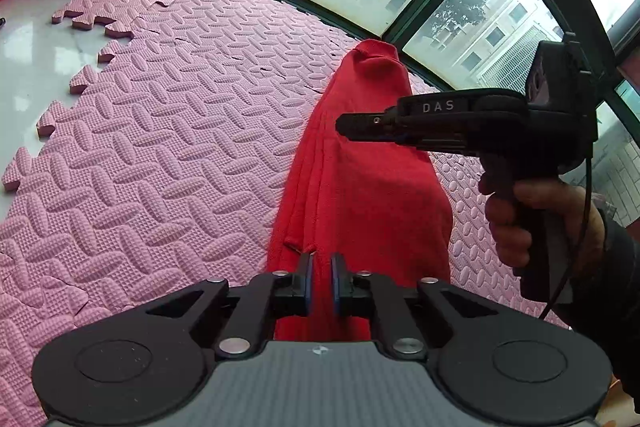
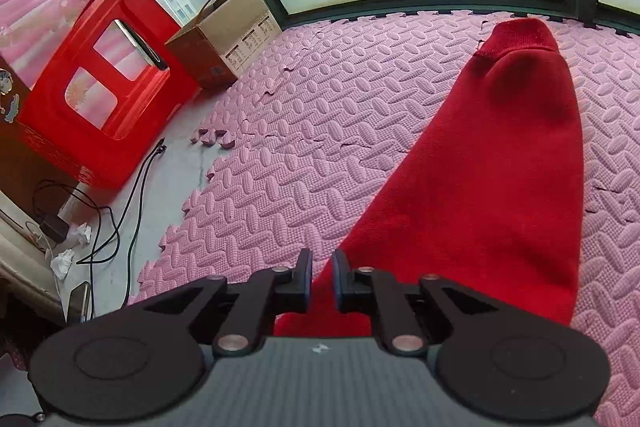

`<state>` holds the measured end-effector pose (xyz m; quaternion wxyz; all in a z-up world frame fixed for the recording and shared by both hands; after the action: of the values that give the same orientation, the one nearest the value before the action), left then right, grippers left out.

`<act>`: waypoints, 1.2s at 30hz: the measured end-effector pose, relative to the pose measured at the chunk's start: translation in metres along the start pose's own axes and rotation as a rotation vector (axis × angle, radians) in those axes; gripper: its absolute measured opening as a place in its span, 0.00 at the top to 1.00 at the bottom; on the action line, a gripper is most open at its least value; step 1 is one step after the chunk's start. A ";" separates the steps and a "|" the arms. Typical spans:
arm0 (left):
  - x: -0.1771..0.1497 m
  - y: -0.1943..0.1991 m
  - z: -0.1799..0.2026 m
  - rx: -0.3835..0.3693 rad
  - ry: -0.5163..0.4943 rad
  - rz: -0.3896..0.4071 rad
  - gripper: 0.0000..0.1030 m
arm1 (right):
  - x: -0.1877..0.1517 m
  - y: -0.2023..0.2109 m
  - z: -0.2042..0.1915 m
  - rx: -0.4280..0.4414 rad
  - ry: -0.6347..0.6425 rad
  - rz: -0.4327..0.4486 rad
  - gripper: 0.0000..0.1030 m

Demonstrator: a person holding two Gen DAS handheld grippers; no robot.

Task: Fold clothes

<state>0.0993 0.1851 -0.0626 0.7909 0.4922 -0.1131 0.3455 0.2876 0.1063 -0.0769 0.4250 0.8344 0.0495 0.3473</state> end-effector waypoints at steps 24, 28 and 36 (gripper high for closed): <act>0.053 -0.081 0.012 -0.035 -0.080 -0.126 0.87 | -0.071 0.094 0.047 -0.021 0.035 0.073 0.65; 0.054 -0.082 0.013 -0.026 -0.098 -0.133 0.87 | -0.078 0.098 0.069 0.002 0.053 0.079 0.54; 0.071 -0.084 0.042 -0.015 -0.178 -0.116 0.85 | -0.074 0.077 0.083 0.145 0.099 0.066 0.30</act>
<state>0.2138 0.1570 -0.0642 0.8001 0.5208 -0.1569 0.2531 0.2666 -0.0265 -0.0920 0.3487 0.8460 0.0677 0.3975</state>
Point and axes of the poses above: each gripper's, at about its wrist camera, not at the fingertips, and y roughly against the way its jaws point, z to its right, x to its top, the point moved 6 cm from there along -y, roughly the way its jaws point, and after that the axes turned 1 degree about -x, right-handed, at the moved point
